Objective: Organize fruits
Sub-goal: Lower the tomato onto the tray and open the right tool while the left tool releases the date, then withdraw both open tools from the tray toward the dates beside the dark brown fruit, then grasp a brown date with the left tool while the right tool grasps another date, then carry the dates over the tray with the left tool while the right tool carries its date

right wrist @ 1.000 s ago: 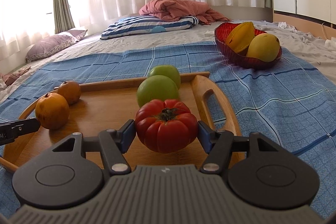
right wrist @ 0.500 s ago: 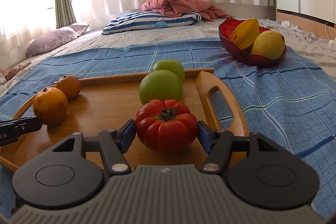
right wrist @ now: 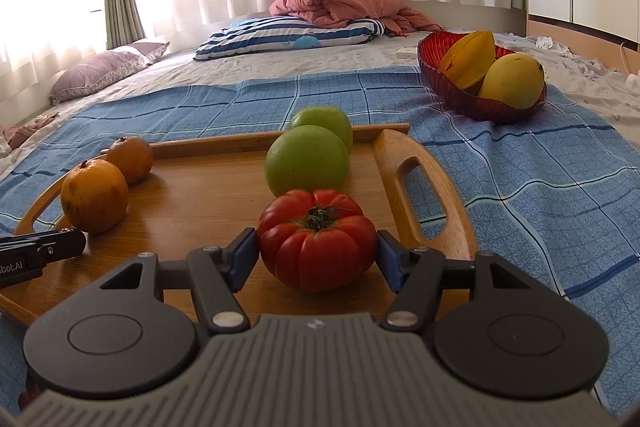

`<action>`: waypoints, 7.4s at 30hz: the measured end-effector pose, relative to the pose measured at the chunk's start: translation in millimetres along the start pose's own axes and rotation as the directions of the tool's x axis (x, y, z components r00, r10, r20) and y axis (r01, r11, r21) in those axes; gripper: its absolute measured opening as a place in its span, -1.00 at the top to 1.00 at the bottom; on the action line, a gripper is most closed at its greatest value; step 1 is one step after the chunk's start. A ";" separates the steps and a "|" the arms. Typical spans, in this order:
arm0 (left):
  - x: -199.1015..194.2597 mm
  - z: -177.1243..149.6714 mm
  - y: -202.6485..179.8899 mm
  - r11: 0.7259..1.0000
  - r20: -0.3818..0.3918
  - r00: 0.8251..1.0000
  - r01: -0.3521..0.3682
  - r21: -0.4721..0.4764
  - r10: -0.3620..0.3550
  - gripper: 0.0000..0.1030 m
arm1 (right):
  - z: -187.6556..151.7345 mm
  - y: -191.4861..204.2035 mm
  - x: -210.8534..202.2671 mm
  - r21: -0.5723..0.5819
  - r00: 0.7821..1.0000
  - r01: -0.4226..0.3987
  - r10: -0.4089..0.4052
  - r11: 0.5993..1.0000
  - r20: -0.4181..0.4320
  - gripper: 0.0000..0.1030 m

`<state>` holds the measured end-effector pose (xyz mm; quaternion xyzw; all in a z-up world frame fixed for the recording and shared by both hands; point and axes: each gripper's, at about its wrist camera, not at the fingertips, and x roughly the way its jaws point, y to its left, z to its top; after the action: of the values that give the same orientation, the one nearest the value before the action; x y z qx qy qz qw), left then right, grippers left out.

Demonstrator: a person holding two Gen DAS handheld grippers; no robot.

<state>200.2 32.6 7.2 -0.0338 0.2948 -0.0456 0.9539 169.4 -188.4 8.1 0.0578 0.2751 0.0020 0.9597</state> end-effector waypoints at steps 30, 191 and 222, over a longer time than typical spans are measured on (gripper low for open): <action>4.7 -2.1 -1.7 1.000 -0.023 1.000 -0.017 0.022 0.018 0.28 | 0.9 4.3 -3.0 -0.031 1.000 0.006 -0.006 1.000 -0.011 -0.54; -92.9 -75.0 -8.5 0.984 -0.021 0.991 0.135 0.118 -0.134 0.55 | -94.6 17.4 -139.5 -0.117 0.990 -0.081 0.093 0.990 0.101 0.38; -108.3 -60.4 -9.5 0.996 0.060 0.994 0.084 0.038 -0.086 0.64 | -89.8 24.4 -133.6 -0.153 0.993 -0.055 0.070 0.987 0.099 0.41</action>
<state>76.3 32.4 18.9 -0.0308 0.2626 -0.0902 0.9602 9.2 -159.1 5.8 -0.0060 0.2217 0.0498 0.9738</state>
